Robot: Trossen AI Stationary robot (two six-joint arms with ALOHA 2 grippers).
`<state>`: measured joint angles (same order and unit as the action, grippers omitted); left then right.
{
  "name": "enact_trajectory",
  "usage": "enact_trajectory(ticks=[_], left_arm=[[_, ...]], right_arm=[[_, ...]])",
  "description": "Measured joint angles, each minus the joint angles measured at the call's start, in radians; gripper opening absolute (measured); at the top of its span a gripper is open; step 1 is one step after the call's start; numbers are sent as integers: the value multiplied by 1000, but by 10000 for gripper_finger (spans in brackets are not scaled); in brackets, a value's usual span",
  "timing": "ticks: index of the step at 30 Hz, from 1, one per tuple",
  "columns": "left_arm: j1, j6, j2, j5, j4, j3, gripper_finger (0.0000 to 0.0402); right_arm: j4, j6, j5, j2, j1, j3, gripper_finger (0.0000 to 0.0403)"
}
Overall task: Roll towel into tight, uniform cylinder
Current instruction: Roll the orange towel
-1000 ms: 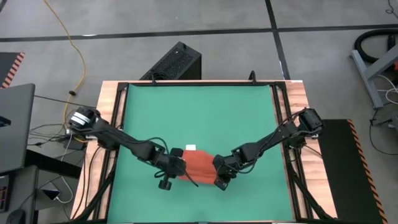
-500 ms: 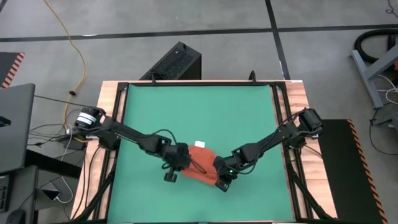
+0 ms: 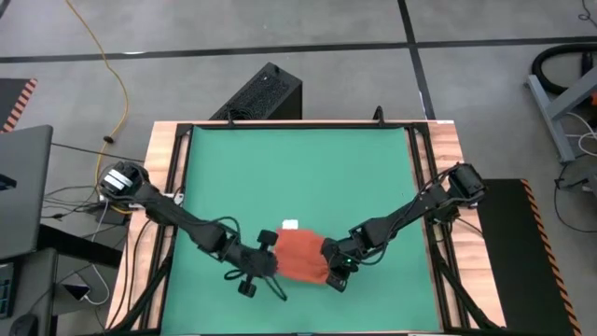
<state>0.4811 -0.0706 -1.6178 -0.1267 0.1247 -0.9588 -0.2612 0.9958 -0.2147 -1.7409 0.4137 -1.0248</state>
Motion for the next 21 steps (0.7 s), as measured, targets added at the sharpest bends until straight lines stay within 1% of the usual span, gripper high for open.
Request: enact_trajectory(ticks=[2, 4, 5, 8, 10, 13, 15, 19, 21], left_arm=[[-13, -20, -3, 47, 1, 0, 0], [-21, -20, 2, 52, 9, 0, 0], [-19, -13, 9, 40, 16, 0, 0], [-2, 9, 40, -63, 59, 0, 0], [0, 43, 63, -108, 66, 0, 0], [-6, 106, 102, -111, 63, 0, 0], [-17, 133, 137, -52, 79, 0, 0], [-47, 162, 198, 194, 126, 0, 0], [-62, 147, 206, 291, 160, 0, 0]], right_arm=[[-1, 0, -1, 0, 0, 0, 26], [0, -1, -1, 0, 3, 0, 26], [0, -1, 1, 0, 6, 0, 26], [0, -19, 17, 0, 16, 0, 26], [7, -30, 20, 0, 25, 0, 26], [9, -38, 26, 0, 31, -1, 26], [15, -53, 32, 0, 34, -1, 26], [31, -88, 46, 2, 35, -5, 25], [34, -99, 49, 4, 34, -6, 25]])
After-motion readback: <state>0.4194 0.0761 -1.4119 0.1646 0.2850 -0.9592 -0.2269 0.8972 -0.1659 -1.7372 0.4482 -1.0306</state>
